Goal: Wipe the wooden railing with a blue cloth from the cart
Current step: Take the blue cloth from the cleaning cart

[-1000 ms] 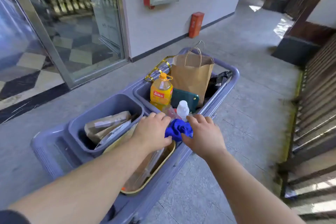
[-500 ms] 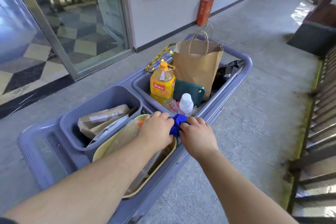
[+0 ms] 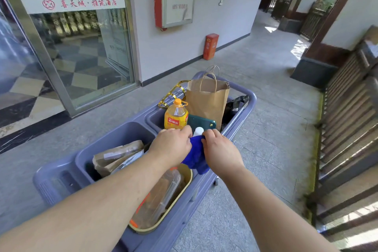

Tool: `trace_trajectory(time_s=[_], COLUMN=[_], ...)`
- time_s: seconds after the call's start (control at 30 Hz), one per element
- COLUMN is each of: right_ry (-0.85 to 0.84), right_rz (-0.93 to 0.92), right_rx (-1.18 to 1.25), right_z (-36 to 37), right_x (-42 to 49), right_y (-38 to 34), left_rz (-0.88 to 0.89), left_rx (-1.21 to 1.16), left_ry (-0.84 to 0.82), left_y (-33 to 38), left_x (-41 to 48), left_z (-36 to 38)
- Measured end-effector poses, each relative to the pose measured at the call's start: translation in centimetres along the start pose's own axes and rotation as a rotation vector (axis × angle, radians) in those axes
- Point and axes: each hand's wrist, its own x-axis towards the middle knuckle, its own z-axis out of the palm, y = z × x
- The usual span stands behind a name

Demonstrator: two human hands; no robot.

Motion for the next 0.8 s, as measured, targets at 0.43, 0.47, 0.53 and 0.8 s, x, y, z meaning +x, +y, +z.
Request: trace_trajectory(time_s=[0.43,0.47,0.53,0.8], right_ry=[-0.16,-0.191,-0.258,-0.261], right_rz=[-0.001,-0.008,-0.021,0.209], right_rx=[0.026,-0.01,-0.099,-0.212], right_z=[-12.1,-12.8,-13.7,-16.7], right_x=[-2.6,-3.2,-4.2,-9.9], right_y=[-4.4,-4.7,-5.4,-7.2], left_rz=[0.134,0.172,0.278,0.426], left_rx=[-0.176,-0.157,-0.061,0.116], left_ry=[-0.031,-0.058,-0.119,-0.137], left_y=[0.2,0.3,0.6,4.1], left_x=[-1.6,-1.9,-2.5,-5.8], left_z=[-9.9,-10.6,-11.9,-14.7])
